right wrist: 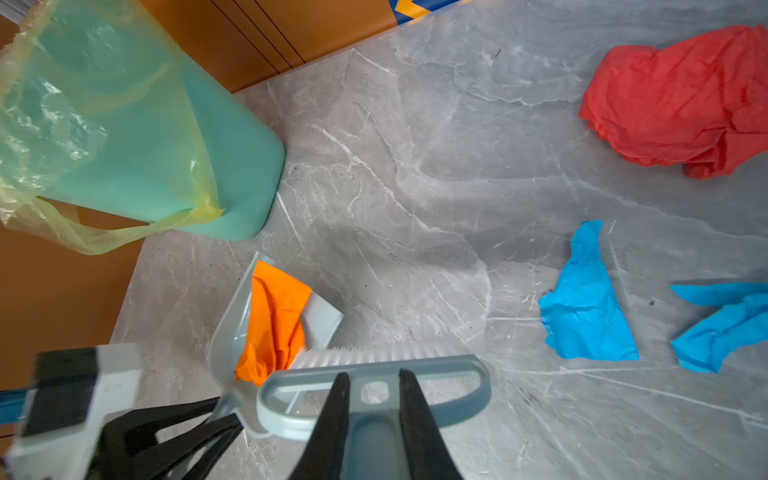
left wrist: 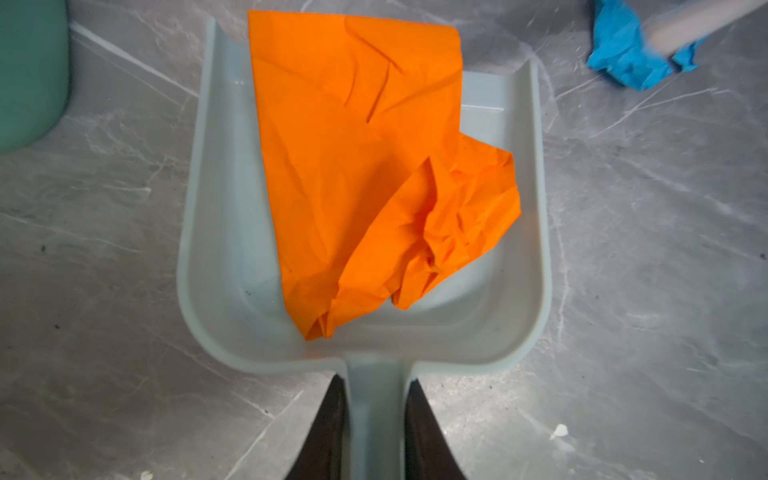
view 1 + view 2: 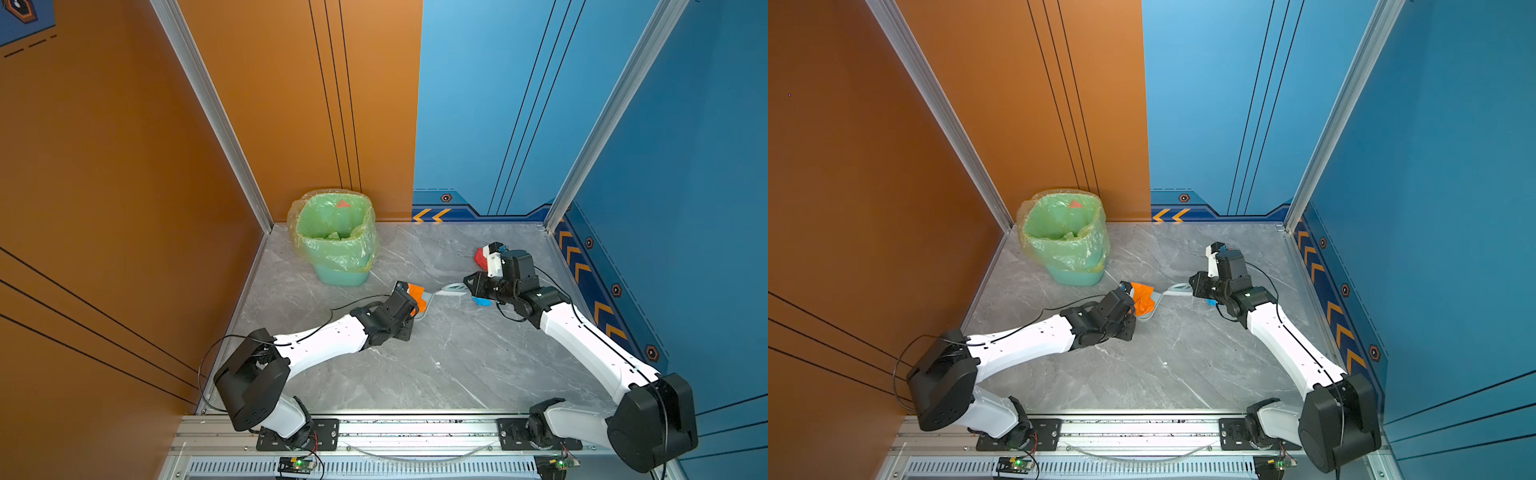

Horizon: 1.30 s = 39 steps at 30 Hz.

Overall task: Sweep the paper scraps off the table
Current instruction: 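Lift the dustpan toward the bin with the left gripper while the right brush withdraws, then raise the dustpan over the green bin with the left gripper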

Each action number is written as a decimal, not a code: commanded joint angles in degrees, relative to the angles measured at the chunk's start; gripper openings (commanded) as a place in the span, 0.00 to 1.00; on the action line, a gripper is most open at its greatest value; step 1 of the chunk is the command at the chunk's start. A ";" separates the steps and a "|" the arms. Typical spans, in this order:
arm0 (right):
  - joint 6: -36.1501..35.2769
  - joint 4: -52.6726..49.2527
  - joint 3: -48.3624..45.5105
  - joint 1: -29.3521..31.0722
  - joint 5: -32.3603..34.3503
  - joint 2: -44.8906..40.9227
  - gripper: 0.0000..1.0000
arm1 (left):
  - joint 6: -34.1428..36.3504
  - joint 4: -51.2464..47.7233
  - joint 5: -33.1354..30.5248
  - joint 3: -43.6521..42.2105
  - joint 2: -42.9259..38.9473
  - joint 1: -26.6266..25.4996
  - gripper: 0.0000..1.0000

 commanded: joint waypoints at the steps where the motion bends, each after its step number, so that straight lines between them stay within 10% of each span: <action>1: -0.33 -0.39 -0.97 -0.38 1.07 -2.56 0.00 | 1.66 -6.64 -1.89 3.34 -3.69 -0.56 0.00; 22: -0.50 4.11 -4.97 -1.98 -2.49 -1.49 0.00 | -0.13 -24.12 -3.98 21.39 -14.98 1.85 0.00; 39: -2.92 6.68 -3.28 -2.36 -7.36 2.48 0.00 | 1.50 -30.87 5.45 39.84 -8.38 16.19 0.00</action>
